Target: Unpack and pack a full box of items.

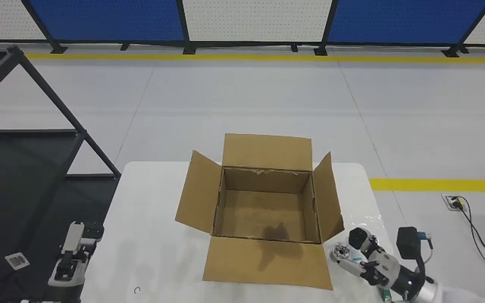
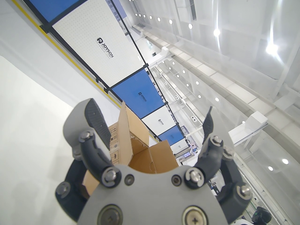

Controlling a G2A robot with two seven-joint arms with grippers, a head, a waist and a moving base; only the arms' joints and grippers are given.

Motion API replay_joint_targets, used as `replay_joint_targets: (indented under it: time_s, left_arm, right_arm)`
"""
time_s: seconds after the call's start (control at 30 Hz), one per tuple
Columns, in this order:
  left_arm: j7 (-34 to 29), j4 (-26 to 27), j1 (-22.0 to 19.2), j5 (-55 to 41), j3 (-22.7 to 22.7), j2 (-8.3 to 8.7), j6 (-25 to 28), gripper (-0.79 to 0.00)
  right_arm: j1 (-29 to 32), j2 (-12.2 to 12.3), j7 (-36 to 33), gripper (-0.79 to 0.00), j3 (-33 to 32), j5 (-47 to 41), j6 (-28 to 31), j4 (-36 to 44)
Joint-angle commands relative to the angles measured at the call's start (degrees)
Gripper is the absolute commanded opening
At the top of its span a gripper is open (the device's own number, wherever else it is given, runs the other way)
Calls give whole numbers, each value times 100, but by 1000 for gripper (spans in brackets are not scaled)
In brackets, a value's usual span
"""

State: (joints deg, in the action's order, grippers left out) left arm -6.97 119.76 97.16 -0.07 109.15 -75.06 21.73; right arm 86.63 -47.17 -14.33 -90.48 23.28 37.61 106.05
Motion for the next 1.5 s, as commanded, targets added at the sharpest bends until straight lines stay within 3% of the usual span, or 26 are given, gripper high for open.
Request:
replay_joint_targets:
  time_s: [0.0, 0.13, 0.2, 0.27, 0.37, 0.47, 0.63, 0.73, 0.93, 1.27, 1.37, 1.47]
  left_arm:
    - [43, -12, 14, 12, -33, -5, 17, 0]
    - [107, -5, 37, 22, -74, -13, 46, 0]
    - [133, -4, 48, 25, -79, -16, 52, 0]
    - [165, -7, 64, 19, -75, -19, 62, 0]
    - [203, -15, 87, 16, -60, -23, 75, 0]
    - [229, -28, 105, 3, -40, -25, 91, 0]
    - [263, -33, 110, 4, -33, -30, 109, 0]
    - [278, -41, 106, 6, -28, -32, 122, 0]
    - [287, -69, 80, 5, -41, -35, 110, 0]
    - [307, -84, 50, 11, -25, -39, 98, 0]
    - [301, -86, 44, 7, -31, -40, 82, 0]
    - [308, -86, 24, 34, -41, -41, 70, 0]
  right_arm:
    - [-8, -37, 260, 0, 74, 201, -273, 97]
    - [-49, -122, 737, 0, 305, 533, -840, 272]
    - [-68, -162, 920, -139, 429, 649, -1069, 343]
    - [-116, -194, 1021, -206, 515, 763, -1260, 384]
    - [-217, -239, 1072, -376, 647, 878, -1535, 411]
    - [-330, -277, 1042, -440, 755, 955, -1696, 397]
    - [-484, -329, 949, -613, 874, 983, -1823, 324]
    - [-534, -353, 907, -625, 905, 958, -1797, 289]
    - [-576, -394, 826, -760, 939, 916, -1698, 238]
    - [-734, -473, 672, -782, 1094, 898, -1590, 111]
    - [-752, -493, 657, -690, 1103, 910, -1598, 108]
    - [-749, -512, 674, -662, 1103, 952, -1634, 117]
